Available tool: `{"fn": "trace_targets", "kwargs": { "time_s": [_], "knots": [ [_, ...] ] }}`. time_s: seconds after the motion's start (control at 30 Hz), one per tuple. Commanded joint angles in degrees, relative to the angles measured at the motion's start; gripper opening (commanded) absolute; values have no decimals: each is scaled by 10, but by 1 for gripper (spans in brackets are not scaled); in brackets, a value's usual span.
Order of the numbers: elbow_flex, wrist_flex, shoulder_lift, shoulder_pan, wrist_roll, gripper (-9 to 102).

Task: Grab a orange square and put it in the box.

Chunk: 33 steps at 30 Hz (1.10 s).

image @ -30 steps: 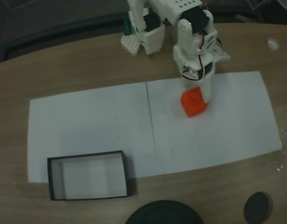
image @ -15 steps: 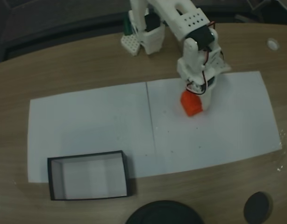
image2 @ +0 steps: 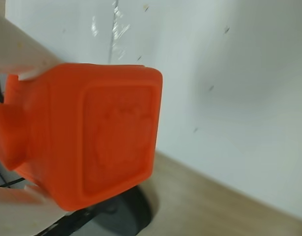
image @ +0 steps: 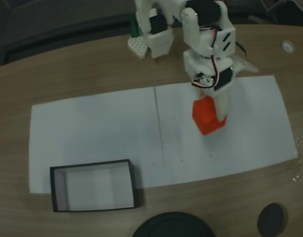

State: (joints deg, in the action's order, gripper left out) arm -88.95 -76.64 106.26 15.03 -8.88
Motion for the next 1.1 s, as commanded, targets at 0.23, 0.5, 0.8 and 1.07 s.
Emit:
{"fn": "trace_targets", "kwargs": {
  "time_s": [0.23, 0.5, 0.8, 1.07],
  "knots": [
    [461, 54, -51, -269, -55, 9],
    [557, 57, -225, -388, -24, 9],
    [570, 53, -347, -389, -2, 9],
    [565, 42, -400, -395, 22, 9]
  ]
}}
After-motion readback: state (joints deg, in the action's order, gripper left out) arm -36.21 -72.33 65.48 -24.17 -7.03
